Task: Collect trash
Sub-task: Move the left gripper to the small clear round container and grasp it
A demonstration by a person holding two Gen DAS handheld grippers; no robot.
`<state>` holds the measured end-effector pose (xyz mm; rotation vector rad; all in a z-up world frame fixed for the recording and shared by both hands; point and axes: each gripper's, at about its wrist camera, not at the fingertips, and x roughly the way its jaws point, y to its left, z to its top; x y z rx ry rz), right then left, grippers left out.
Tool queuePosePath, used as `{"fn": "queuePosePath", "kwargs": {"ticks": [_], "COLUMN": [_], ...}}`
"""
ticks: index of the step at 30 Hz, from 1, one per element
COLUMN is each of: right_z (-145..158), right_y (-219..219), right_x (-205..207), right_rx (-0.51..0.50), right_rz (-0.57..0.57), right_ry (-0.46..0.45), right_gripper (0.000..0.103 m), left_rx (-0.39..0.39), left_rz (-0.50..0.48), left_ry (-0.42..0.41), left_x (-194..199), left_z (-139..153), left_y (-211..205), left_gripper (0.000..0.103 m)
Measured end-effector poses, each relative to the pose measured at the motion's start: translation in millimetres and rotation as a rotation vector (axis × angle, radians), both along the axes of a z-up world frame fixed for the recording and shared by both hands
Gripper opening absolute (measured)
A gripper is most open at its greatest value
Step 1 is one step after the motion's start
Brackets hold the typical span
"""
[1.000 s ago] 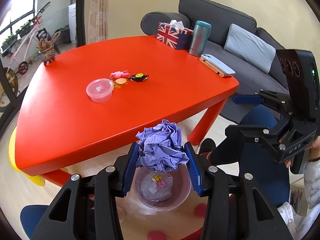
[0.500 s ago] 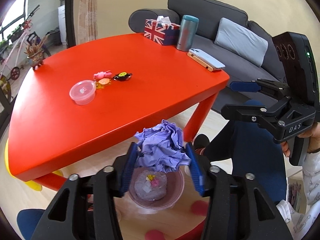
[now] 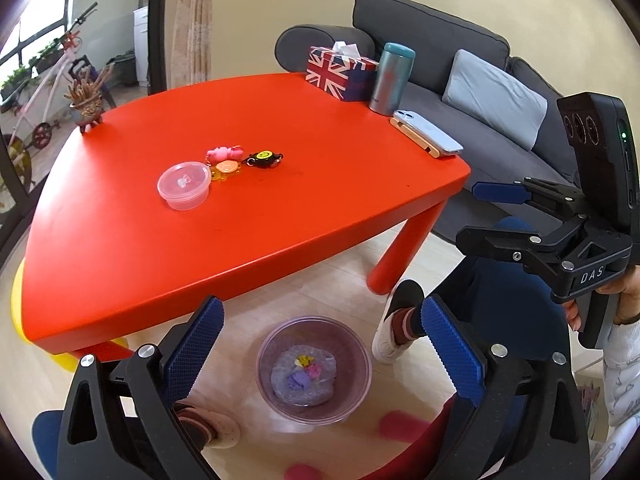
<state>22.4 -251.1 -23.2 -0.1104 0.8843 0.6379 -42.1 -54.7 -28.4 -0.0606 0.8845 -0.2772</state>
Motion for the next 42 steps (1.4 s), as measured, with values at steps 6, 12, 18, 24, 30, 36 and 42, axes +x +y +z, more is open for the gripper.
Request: {"fn": "queuePosePath", "kwargs": {"ticks": [6,12,18,24,30,36,42], "right_z": [0.7,1.6,5.5,10.5,14.4,16.0,12.2], "right_y": [2.5,7.0,17.1,25.6,33.5,44.5,54.8], "right_x": [2.2,5.3,13.7,30.5,55.3,76.9,88.5], "right_rx": [-0.001,0.003,-0.004,-0.007,-0.02,-0.04,-0.051], "right_rz": [0.007,0.015,0.035,0.046,0.047,0.054,0.063], "right_ry": [-0.002,-0.003,-0.012,-0.019,-0.025,-0.022,-0.005], "right_gripper": [0.098,0.098,0.098,0.098,0.098,0.098,0.098], "left_rx": [0.0,0.012,0.019,0.033,0.037,0.049,0.066], "left_rz": [0.01,0.03,0.054,0.077,0.108,0.13,0.136], "left_ry": [-0.003,-0.023,-0.037,-0.033,-0.037,-0.016,0.026], "left_x": [1.0,3.5,17.9,38.7,60.7,85.9,112.7], "left_z": [1.0,5.1,15.6,18.8,22.5,21.4,12.3], "left_y": [2.9,9.4,24.9,40.8,55.6,67.5,77.4], "left_gripper": [0.095,0.095,0.095,0.095,0.095,0.095,0.095]}}
